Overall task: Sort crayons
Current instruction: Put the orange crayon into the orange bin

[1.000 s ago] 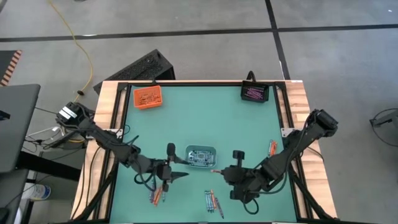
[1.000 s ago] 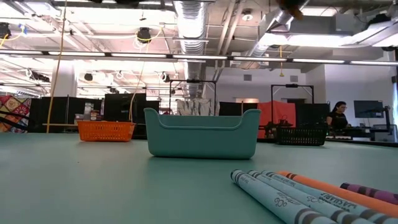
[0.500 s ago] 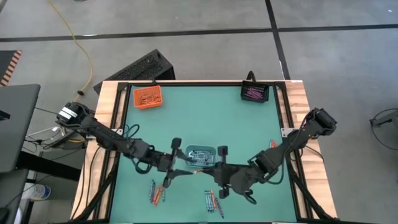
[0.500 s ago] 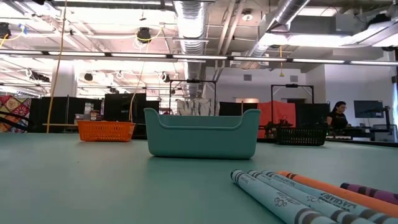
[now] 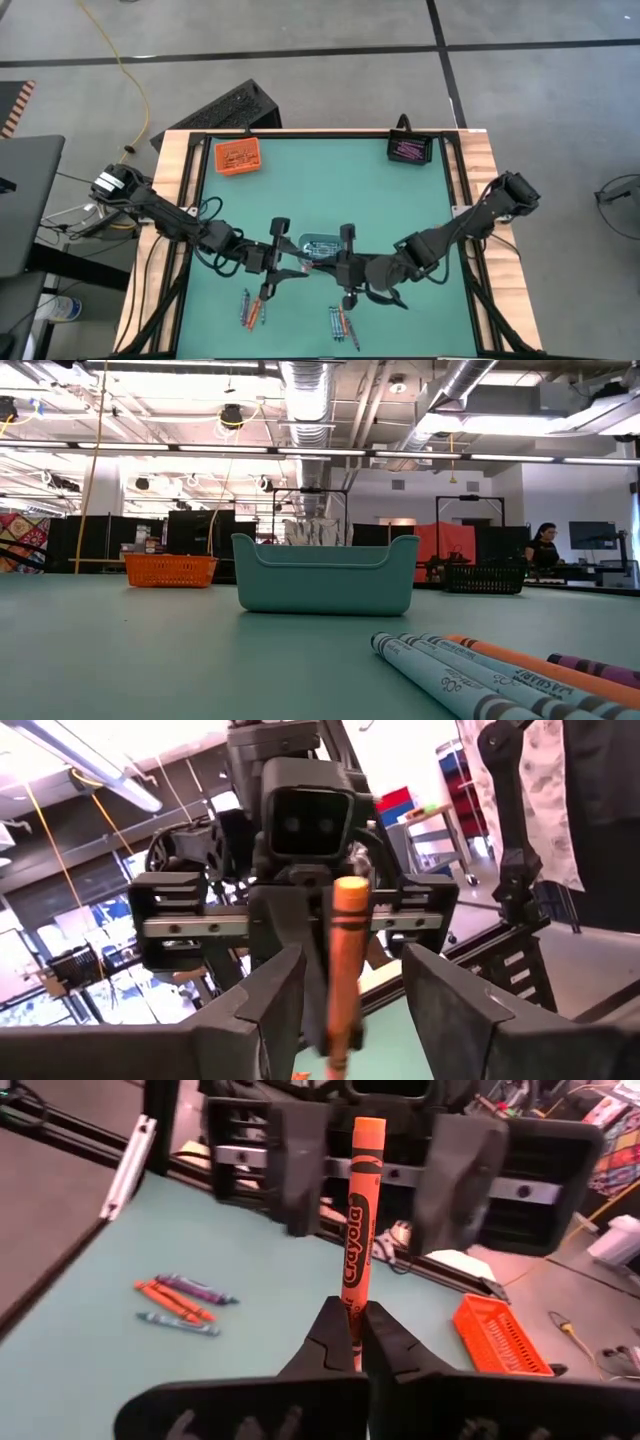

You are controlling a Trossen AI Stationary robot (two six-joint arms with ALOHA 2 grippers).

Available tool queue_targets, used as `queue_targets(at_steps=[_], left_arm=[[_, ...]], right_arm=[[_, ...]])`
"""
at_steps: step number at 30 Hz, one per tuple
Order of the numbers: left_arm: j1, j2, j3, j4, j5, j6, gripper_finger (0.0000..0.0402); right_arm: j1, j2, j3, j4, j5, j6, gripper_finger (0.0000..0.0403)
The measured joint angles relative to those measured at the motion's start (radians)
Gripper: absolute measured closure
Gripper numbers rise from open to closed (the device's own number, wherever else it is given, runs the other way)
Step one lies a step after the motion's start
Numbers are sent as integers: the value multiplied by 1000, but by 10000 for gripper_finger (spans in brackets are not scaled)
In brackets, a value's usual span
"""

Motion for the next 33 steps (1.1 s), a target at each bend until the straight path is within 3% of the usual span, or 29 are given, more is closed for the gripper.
queue_targets(at_steps=[8, 17, 22, 27, 33], left_arm=[[1, 0, 2, 0, -8, 2, 281], [4, 0, 2, 0, 0, 12, 382], [22, 0, 2, -15, 38, -22, 390], [55, 0, 2, -43, 62, -49, 394], [98, -37, 2, -159, 34, -22, 394]], right_arm=[[-41, 0, 0, 15, -54, -12, 403], [-46, 1, 0, 12, -56, -38, 403], [-48, 1, 1, -30, -56, -20, 395], [-54, 1, 1, -71, -18, 3, 359], [-56, 1, 1, -226, 91, 123, 269]])
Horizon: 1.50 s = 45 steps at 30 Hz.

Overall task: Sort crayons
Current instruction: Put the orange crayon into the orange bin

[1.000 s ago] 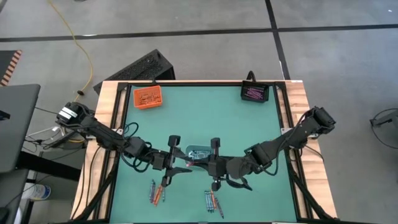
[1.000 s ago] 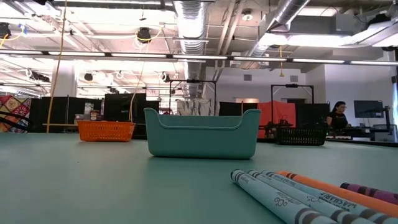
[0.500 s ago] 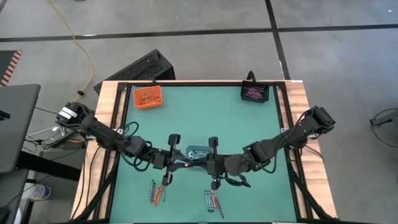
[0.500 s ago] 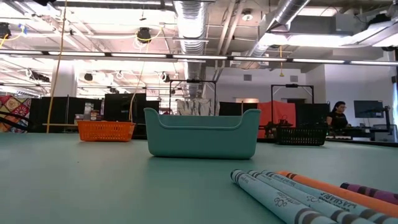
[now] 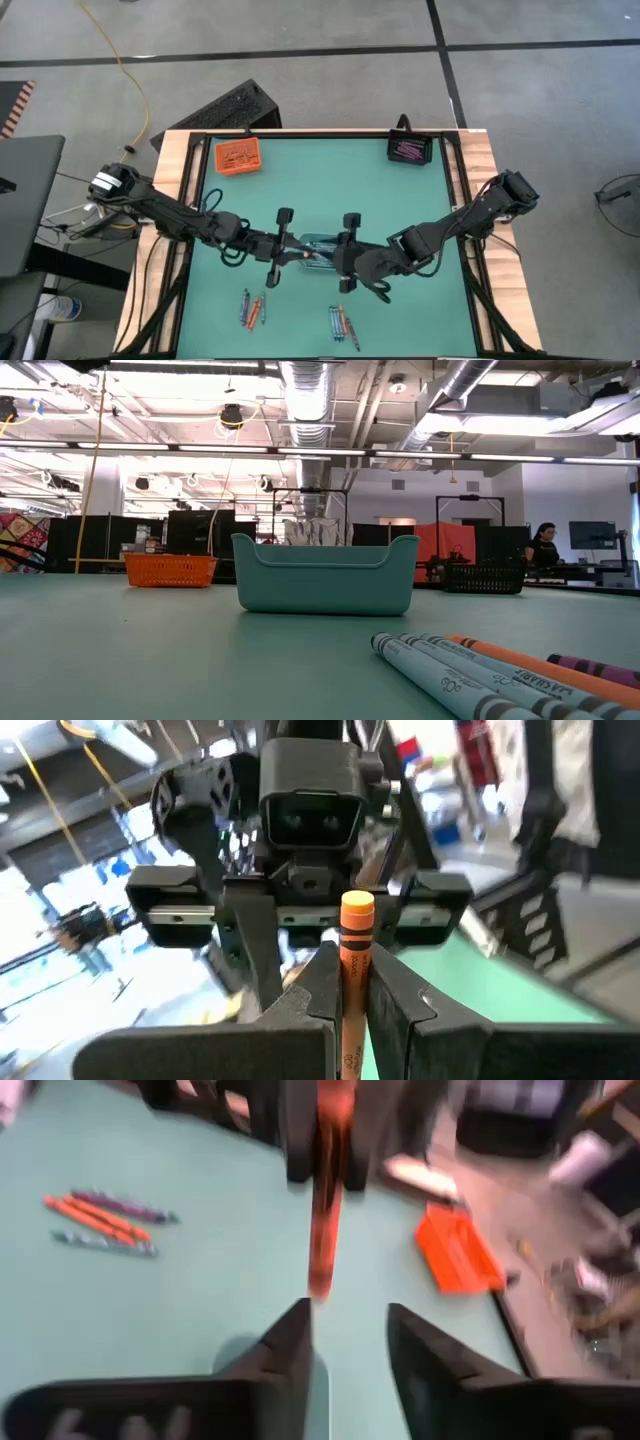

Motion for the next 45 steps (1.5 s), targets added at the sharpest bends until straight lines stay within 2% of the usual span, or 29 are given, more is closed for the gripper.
queue_targets(at_steps=[2, 6, 9, 12, 15, 19, 23, 27, 33, 40, 45], left_arm=[[23, -33, 0, -89, -34, 27, 394], [98, -121, 0, -337, -171, 109, 394], [199, -203, 0, -553, -249, 144, 394], [344, -283, 0, -744, -267, 152, 394], [521, -348, 0, -865, -226, 153, 394], [772, -382, 0, -981, -99, 158, 394], [993, -356, 0, -1050, 55, 156, 395], [1140, -294, 8, -1046, 160, 120, 395], [1240, -137, 95, -1137, 155, 106, 395], [1260, 15, 244, -1404, 76, 155, 395], [1275, 71, 286, -1514, 51, 189, 388]], right_arm=[[-2, 0, 0, -75, 1, 75, 235], [6, 0, 0, -244, 1, 242, 185], [28, 0, 0, -364, -2, 359, 172], [60, 0, 0, -447, -3, 447, 173], [101, 0, 0, -495, -4, 502, 179], [153, 0, 0, -519, -3, 556, 188], [203, 0, 0, -520, 0, 607, 194], [251, 0, 0, -531, 16, 661, 198], [301, 0, 0, -603, 20, 789, 200], [341, 0, 0, -625, 26, 859, 200], [351, 0, 0, -628, 43, 866, 200]])
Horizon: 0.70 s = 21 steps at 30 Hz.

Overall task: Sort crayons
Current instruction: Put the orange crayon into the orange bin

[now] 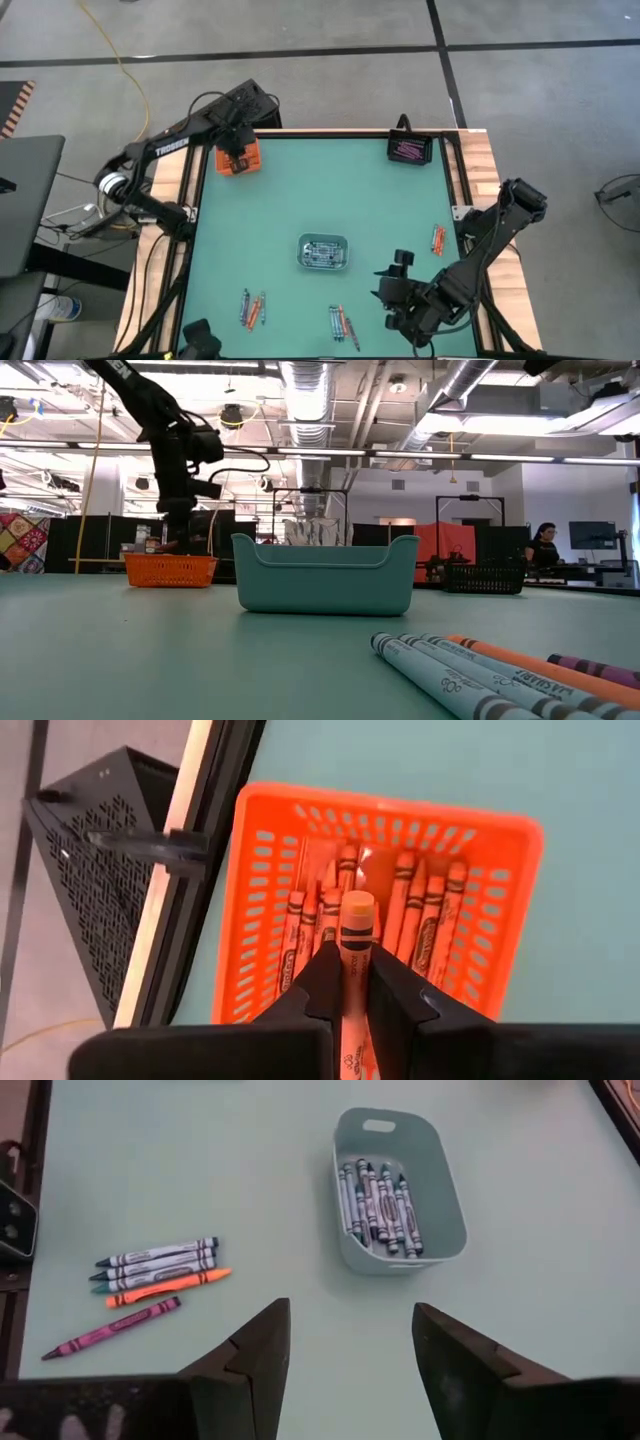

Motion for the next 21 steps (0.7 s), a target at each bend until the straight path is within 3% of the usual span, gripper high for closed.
queue_targets(at_steps=[7, 13, 21], left_arm=[[21, 16, 0, -8, 5, 50, 377], [31, 16, 0, -20, 14, 52, 373], [31, 16, -1, -33, 14, 41, 333]], right_arm=[[8, 0, 0, -99, -1, 139, 200], [62, 0, -4, -285, -30, 460, 200], [159, 1, -60, -126, -41, 564, 200]])
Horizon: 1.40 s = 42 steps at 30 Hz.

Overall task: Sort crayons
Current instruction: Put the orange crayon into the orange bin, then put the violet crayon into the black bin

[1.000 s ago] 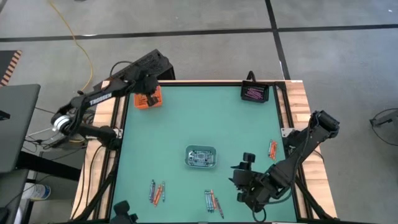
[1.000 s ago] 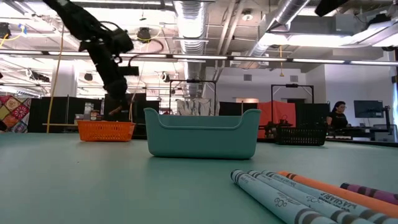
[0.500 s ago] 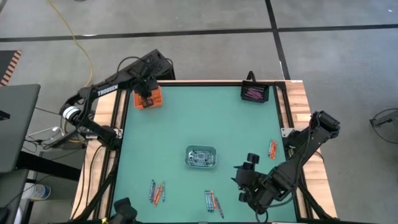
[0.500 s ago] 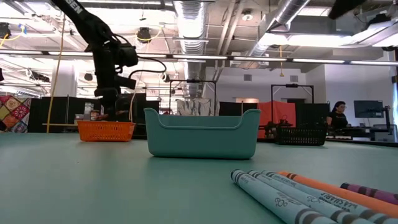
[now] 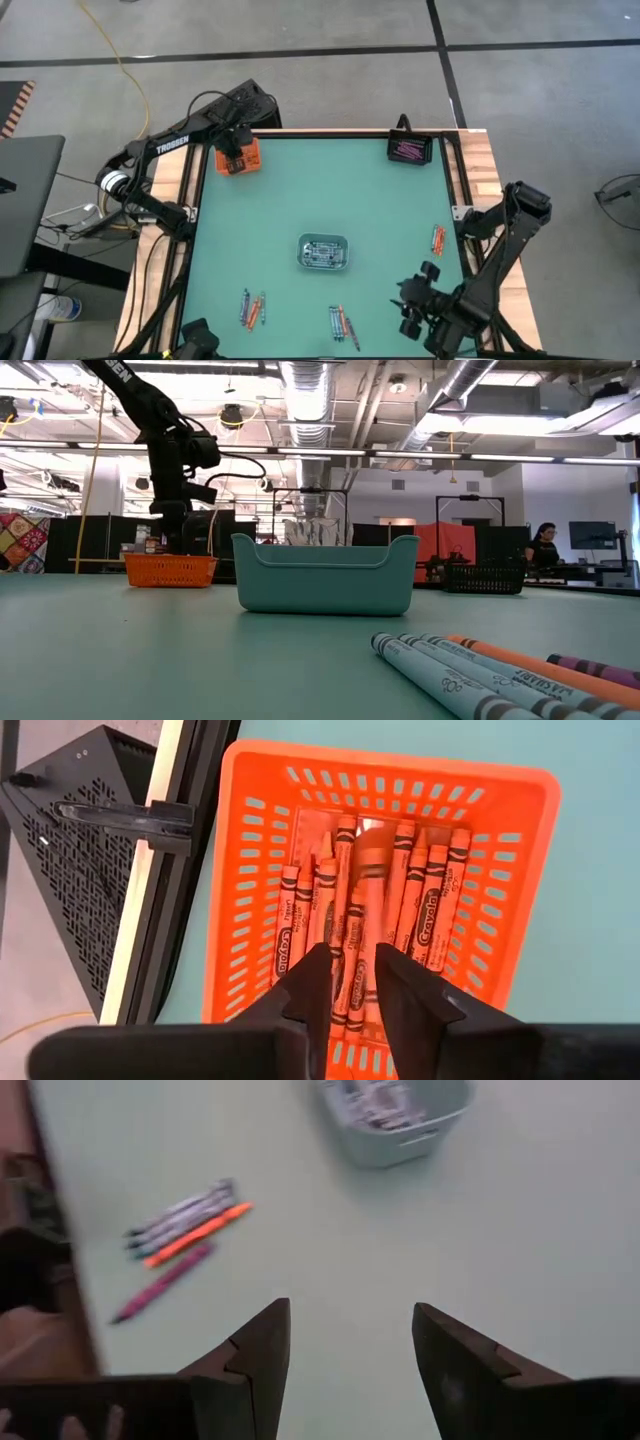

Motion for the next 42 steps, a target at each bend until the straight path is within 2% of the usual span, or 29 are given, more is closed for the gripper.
queue_targets(at_steps=[7, 14, 17, 19, 24, 31, 35, 42], left_arm=[[-3, 0, -1, 11, -2, -40, 301], [-53, -2, -1, 21, 1, -106, 297], [-103, -3, -1, 21, 2, -121, 297], [-145, -4, -1, 22, 2, -122, 297], [-266, -6, -1, 28, -3, -131, 297], [-438, -20, -1, 67, -16, -169, 297], [-535, -25, -1, 95, -46, -179, 297], [-703, -26, 0, 131, -109, -213, 297]], right_arm=[[32, -1, -32, 148, -6, 9, 200], [5, 43, -50, 445, 11, -218, 200], [-16, 96, -51, 586, -28, -315, 200], [-30, 128, -42, 616, -36, -330, 200], [-33, 192, 18, 589, -39, -300, 204], [-57, 307, 140, 547, -63, -297, 237], [-72, 405, 262, 410, -100, -277, 253], [-76, 588, 514, 117, -155, -170, 256]])
